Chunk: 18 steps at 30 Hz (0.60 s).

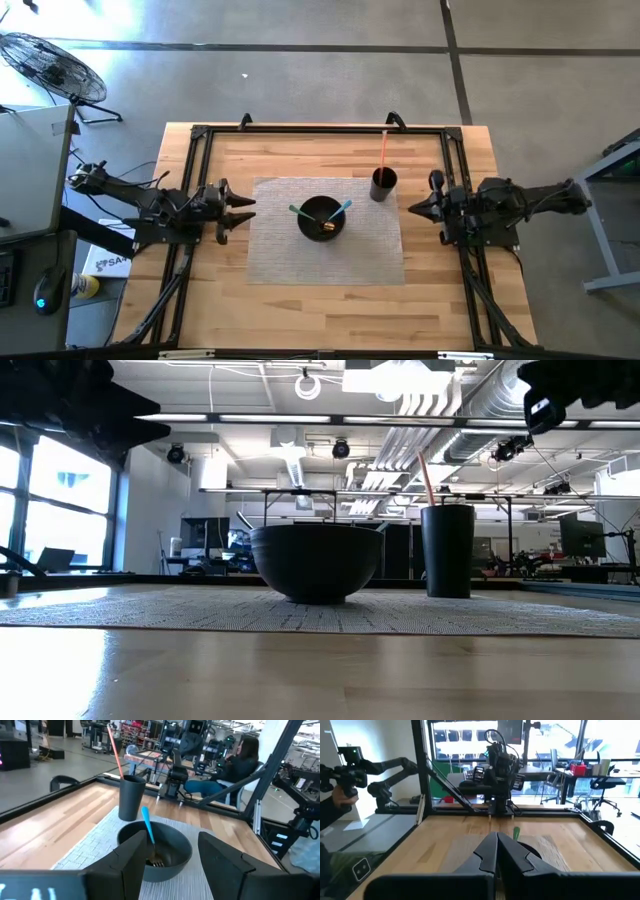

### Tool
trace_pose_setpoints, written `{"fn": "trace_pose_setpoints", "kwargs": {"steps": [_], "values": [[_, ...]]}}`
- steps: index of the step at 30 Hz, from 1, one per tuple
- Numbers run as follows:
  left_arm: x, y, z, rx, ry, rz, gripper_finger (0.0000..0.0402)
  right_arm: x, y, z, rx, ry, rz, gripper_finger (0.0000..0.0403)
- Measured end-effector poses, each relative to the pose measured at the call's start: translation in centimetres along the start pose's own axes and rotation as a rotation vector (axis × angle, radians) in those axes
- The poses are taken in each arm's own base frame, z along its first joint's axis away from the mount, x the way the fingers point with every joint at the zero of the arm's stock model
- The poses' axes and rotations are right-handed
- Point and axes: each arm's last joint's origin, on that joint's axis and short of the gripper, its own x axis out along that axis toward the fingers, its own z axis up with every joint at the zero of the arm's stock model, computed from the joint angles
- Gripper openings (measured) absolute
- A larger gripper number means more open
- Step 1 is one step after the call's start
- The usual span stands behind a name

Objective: Pick & Place Utensil
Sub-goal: Return to Home Position

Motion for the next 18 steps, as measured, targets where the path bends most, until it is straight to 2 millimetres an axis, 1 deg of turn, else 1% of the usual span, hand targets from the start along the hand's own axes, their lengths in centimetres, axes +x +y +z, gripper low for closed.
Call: {"fn": "trace_pose_setpoints", "kwargs": {"steps": [4,8,10,12,15,18], "values": [[-0.1,0.0,0.1,0.017,-0.005,-0.004,0.0177,-0.2,-0.1,-1.8,0.000,-0.018,0.000,0.0003],[-0.5,0.6,0.4,0.008,-0.024,-0.028,0.0177,-0.9,-0.1,-2.2,-0.003,-0.053,-0.002,0.0002],[-0.9,1.1,0.5,0.006,-0.039,-0.003,0.0177,-1.3,-0.1,-2.4,-0.002,-0.078,-0.001,0.0003],[-1.2,1.5,0.5,0.014,-0.044,0.027,0.0177,-1.5,-0.1,-3.1,0.003,-0.094,0.007,0.0002],[-1.4,1.9,0.0,0.023,-0.065,0.044,0.0177,-1.1,-0.1,-4.6,0.005,-0.047,0.032,0.0001],[-1.4,2.2,-1.1,0.036,-0.068,0.042,0.0177,-0.7,-0.1,-5.6,0.021,-0.049,0.039,0.0003]]}}
